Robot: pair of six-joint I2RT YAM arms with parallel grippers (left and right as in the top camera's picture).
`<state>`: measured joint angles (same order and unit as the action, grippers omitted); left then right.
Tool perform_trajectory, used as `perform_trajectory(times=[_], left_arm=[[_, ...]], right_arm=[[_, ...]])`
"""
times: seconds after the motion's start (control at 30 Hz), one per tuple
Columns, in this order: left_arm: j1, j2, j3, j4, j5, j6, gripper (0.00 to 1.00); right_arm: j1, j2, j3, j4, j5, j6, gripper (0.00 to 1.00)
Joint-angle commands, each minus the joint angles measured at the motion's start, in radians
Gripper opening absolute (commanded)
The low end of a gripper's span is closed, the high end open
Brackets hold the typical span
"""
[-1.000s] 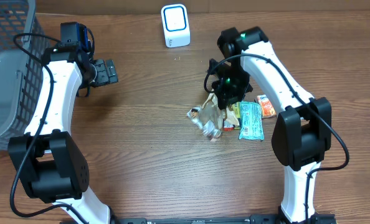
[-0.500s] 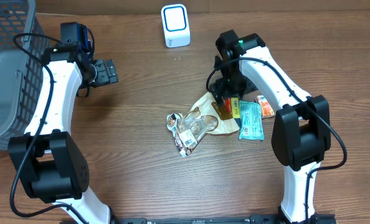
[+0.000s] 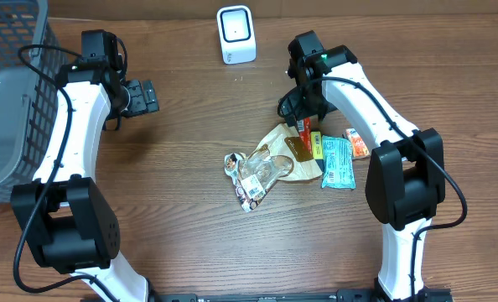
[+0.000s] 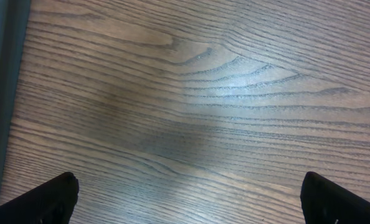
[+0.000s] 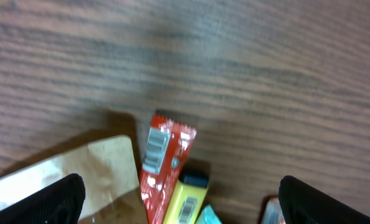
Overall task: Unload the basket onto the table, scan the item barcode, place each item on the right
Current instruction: 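Open the right gripper and raise it off the gold bag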
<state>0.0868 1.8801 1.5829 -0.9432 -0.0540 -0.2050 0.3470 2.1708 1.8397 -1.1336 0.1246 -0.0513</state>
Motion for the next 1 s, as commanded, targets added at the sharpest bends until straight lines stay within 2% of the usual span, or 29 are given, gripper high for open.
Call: perform_trajectory(times=[0.0,0.83,0.97], left_arm=[[-0.003,0.011,0.016,0.002,-0.005,0.018,1.0],[-0.003,0.011,0.016,0.002,-0.005,0.018,1.0],[-0.003,0.011,0.016,0.002,-0.005,0.018,1.0]], right_arm=[[-0.002,-0.001,0.002,0.032,0.013,0.011,1.0],[-0.006,0.003,0.0,0.067,0.01,0.011,1.0],[0.028,-0.013,0.0,0.067,0.01,0.011,1.0]])
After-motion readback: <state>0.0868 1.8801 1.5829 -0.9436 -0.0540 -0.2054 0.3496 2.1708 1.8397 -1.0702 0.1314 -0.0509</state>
